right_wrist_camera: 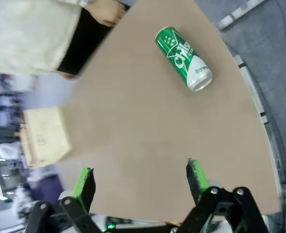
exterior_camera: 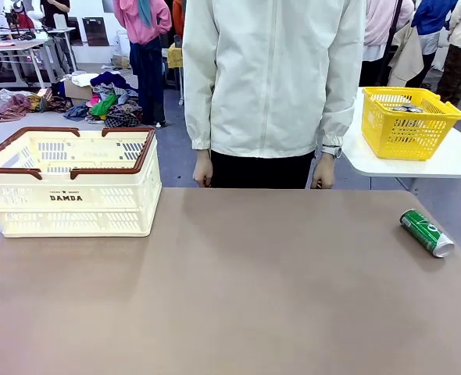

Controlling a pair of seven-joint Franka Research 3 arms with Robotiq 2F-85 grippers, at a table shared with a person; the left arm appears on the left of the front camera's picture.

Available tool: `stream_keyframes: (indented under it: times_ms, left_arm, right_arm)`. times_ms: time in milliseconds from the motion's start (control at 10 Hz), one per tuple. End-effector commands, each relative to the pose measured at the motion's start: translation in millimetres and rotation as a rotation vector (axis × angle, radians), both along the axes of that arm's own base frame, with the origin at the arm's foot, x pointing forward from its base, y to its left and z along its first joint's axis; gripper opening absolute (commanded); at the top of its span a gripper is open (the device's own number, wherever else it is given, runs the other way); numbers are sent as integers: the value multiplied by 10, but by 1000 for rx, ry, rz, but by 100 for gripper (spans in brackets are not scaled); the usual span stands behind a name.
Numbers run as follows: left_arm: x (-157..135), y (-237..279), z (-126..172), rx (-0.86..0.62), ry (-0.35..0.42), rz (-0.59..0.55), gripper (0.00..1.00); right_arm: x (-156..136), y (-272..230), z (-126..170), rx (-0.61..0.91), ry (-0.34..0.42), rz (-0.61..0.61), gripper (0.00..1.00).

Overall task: Place the drinks into the Shopping basket.
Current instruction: Pick up one drink and place it into the Shopping basket.

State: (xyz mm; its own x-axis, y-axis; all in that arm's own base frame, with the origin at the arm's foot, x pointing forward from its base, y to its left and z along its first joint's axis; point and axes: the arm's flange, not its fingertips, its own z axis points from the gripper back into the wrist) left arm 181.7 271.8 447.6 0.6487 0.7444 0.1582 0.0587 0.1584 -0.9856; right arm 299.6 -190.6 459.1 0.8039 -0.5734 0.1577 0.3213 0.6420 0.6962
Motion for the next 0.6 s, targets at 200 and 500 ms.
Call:
stream_keyframes:
  times_ms: [200,500]
  left_arm:
    - [1,14,6,3,-21,-2,100]
    - [1,14,6,3,-21,-2,100]
  right_arm:
    - [619,695,-145,-560,79,304,100]
    - [555,719,-59,-440,94,247,100]
